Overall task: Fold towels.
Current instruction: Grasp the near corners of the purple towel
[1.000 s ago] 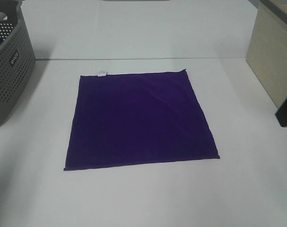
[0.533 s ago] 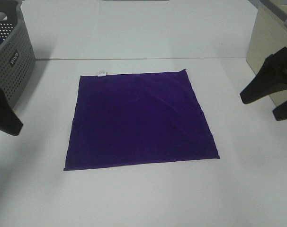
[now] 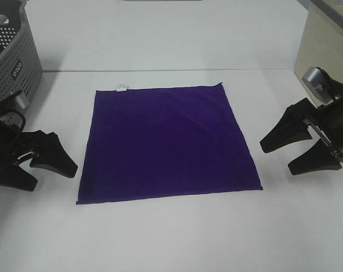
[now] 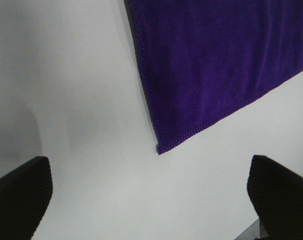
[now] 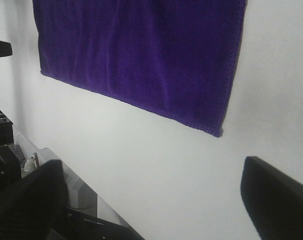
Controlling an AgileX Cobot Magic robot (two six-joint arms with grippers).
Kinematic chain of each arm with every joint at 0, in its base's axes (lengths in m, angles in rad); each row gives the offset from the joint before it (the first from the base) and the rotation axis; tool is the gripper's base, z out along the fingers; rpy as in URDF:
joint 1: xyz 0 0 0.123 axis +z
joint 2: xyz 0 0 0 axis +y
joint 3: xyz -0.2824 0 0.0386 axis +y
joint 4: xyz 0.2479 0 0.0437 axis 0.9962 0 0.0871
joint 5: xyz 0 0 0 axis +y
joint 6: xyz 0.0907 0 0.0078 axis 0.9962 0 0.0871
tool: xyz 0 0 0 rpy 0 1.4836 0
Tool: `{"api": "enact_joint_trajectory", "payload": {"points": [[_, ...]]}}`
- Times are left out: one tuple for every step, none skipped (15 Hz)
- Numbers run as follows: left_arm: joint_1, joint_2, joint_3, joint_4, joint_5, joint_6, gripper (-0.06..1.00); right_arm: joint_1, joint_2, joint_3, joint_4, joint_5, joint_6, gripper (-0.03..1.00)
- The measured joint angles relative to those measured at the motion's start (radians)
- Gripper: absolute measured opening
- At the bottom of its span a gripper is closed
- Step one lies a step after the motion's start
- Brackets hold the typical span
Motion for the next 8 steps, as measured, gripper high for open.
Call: {"api": "enact_joint_trajectory", "payload": {"points": [[0.0, 0.027, 0.0, -0.028, -0.001, 0.019, 0.99, 0.0, 0.019, 0.0, 0.0, -0.011, -0.002, 0.93], [0.0, 0.045, 0.0, -0.044, -0.003, 0.028, 0.99, 0.0, 0.029, 0.0, 0.0, -0.018, -0.005, 0.93], [0.0, 0.05, 0.0, -0.053, -0.003, 0.03, 0.99, 0.0, 0.029, 0.0, 0.0, -0.018, -0.007, 0.93], [0.0, 0.05, 0.0, -0.056, -0.004, 0.032, 0.99, 0.0, 0.029, 0.0, 0.004, -0.017, -0.008, 0.93], [0.0, 0.05, 0.0, -0.059, -0.004, 0.033, 0.99, 0.0, 0.029, 0.0, 0.006, -0.017, -0.01, 0.93], [0.0, 0.05, 0.0, -0.059, -0.011, 0.038, 0.99, 0.0, 0.029, 0.0, 0.007, -0.017, -0.011, 0.92], [0.0, 0.05, 0.0, -0.059, -0.024, 0.04, 0.99, 0.0, 0.029, 0.0, 0.007, -0.017, -0.016, 0.92], [0.0, 0.05, 0.0, -0.06, -0.032, 0.041, 0.99, 0.0, 0.029, 0.0, 0.007, -0.017, -0.018, 0.92]]}}
